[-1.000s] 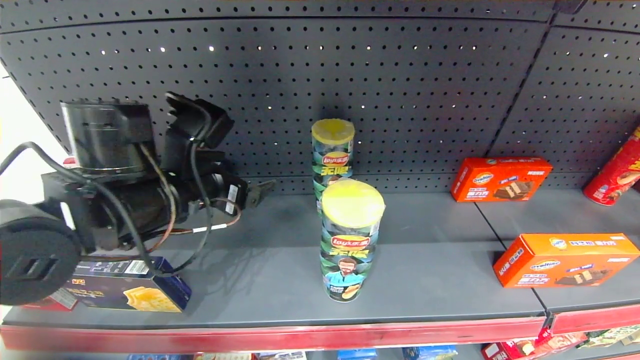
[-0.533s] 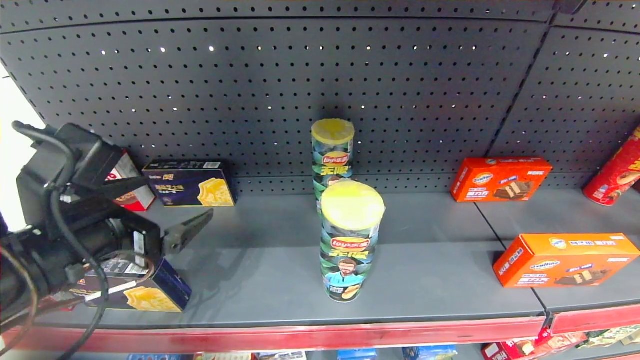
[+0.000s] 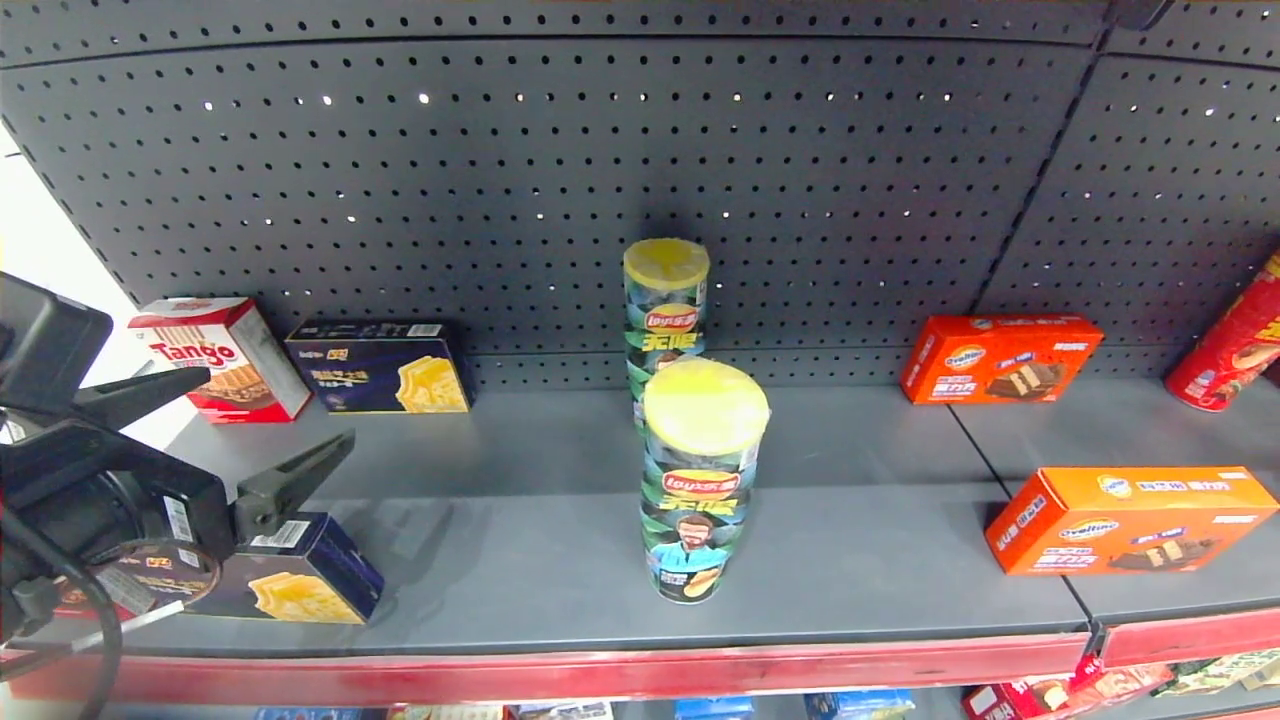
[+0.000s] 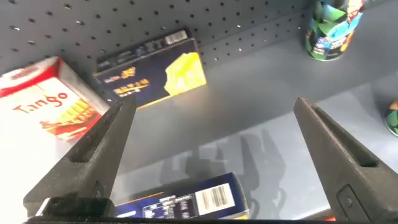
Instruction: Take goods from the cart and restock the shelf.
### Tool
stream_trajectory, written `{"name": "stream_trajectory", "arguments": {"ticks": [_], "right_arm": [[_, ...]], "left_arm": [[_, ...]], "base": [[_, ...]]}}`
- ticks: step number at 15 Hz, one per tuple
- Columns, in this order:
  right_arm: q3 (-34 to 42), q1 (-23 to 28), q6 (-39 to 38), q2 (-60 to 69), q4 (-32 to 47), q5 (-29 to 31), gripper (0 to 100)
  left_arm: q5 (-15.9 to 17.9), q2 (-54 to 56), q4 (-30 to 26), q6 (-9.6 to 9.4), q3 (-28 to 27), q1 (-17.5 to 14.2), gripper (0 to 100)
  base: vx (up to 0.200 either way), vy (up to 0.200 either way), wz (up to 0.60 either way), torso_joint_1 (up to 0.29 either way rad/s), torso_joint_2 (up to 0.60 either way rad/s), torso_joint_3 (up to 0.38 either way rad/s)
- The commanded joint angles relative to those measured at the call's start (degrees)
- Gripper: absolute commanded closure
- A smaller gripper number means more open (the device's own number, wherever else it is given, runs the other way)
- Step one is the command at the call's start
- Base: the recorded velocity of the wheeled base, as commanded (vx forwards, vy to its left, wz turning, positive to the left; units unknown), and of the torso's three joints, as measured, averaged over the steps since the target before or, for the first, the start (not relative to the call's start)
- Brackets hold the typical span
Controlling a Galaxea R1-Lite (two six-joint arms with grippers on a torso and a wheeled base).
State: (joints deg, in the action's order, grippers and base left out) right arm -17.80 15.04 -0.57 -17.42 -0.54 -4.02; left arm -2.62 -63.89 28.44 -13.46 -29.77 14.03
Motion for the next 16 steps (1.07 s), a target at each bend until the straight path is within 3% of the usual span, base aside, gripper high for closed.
{"name": "stream_trajectory", "arguments": {"ticks": [1,4,5,9,12,16], "right_arm": [[-16.30,-11.44,2.95,-28.81,-0.87,-6.70,0],[-15.60,-29.28,4.97,-38.04,-1.75,-5.47,0],[-15.78,-32.62,5.06,-41.03,-2.10,-4.77,0],[-16.65,-37.72,5.14,-48.94,-6.06,-4.15,0],[-21.14,-44.84,5.14,-56.50,-6.76,0.77,0],[-25.36,-48.35,5.14,-63.26,-6.76,1.83,0]], "left_arm": [[-0.63,-0.09,-0.14,-0.43,-0.82,-0.06,0],[-1.07,-0.36,0.56,-0.60,-0.99,-0.41,0],[-1.07,-0.45,0.56,-0.60,-1.17,-0.41,0],[-0.81,-1.50,0.65,-0.69,-1.87,-0.32,0],[-0.81,-3.78,1.88,-0.69,-3.54,-0.32,0],[-0.72,-5.28,1.97,-0.78,-4.07,-0.23,0]], "base": [[0.000,0.000,0.00,0.000,0.00,0.000],[0.000,0.000,0.00,0.000,0.00,0.000],[0.000,0.000,0.00,0.000,0.00,0.000],[0.000,0.000,0.00,0.000,0.00,0.000],[0.000,0.000,0.00,0.000,0.00,0.000],[0.000,0.000,0.00,0.000,0.00,0.000]]}}
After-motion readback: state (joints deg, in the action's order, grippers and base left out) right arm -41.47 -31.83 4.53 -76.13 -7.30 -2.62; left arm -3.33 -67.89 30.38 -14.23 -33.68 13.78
